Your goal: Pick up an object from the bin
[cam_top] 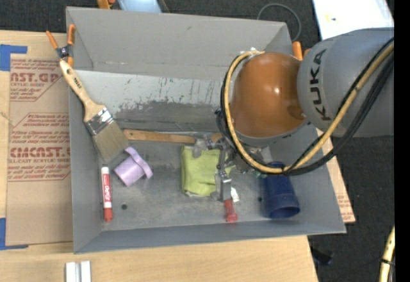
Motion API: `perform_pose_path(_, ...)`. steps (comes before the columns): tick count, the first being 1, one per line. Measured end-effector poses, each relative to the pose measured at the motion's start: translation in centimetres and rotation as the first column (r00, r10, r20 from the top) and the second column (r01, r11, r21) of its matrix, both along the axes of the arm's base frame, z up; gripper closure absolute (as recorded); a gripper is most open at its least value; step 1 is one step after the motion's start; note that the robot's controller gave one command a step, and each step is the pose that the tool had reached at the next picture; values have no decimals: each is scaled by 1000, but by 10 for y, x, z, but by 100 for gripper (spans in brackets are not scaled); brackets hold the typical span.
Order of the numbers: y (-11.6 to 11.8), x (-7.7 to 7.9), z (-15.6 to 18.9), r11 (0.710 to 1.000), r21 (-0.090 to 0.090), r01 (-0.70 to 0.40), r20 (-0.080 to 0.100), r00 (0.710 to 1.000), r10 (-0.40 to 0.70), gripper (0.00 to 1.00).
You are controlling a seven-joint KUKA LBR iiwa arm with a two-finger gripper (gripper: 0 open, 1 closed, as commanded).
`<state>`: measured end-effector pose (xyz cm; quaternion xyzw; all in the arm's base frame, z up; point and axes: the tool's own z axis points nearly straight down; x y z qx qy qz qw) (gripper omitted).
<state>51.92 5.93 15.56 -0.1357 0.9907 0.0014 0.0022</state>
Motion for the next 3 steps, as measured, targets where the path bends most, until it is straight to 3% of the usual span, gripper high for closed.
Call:
perform_pose_path(1,-18,4,14,996,1,94,-1,996,-94,0)
perform_pose_path(2,-29,18,-17,997,0,-77,4,997,77,0)
perform_pose_path(3,-13,18,-54,994,3,108,5,994,-108,0)
